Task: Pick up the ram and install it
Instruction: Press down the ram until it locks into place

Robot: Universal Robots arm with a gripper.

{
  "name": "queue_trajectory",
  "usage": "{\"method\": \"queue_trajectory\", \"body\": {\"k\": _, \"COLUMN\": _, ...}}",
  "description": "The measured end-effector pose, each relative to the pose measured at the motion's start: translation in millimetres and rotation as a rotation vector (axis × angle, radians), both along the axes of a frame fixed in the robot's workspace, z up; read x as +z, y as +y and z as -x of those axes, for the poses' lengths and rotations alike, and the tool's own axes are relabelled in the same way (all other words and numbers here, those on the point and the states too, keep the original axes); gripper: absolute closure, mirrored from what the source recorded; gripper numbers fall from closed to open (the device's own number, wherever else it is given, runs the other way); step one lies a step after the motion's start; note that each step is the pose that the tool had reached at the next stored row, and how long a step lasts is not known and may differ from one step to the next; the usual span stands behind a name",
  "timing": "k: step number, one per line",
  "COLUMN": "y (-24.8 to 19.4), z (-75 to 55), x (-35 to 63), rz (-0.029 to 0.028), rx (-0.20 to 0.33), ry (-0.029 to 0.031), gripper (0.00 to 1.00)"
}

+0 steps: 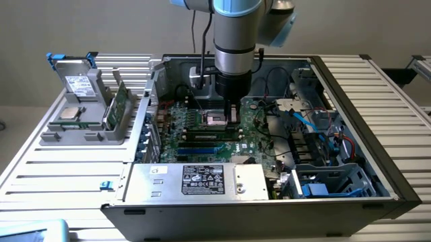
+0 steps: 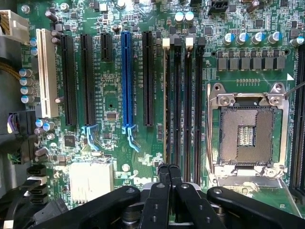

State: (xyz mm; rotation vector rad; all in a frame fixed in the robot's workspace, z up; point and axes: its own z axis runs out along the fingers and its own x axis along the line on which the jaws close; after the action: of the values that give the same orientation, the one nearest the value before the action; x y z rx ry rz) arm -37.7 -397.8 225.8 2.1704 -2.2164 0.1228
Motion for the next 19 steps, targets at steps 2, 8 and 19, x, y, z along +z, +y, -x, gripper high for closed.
{"method": "queue_trajectory", "body": {"k": 2, "y": 0.1, "z": 0.2, "x": 0.5, "rz": -0.0006, "rx": 0.000, "ry": -0.0005, "gripper": 0.89}}
{"method": "queue_trajectory", "body": {"k": 8, "y": 0.1, "z": 16.9, "x": 8.2, "rz": -0.0005, "rx": 0.000, "ry": -0.0004, "gripper": 0.89}}
{"method": "queue_trajectory", "body": {"k": 19, "y": 0.1, "z": 53.0, "x": 7.8, "rz": -0.0004, "rx": 0.000, "ry": -0.0127, "gripper": 0.89}}
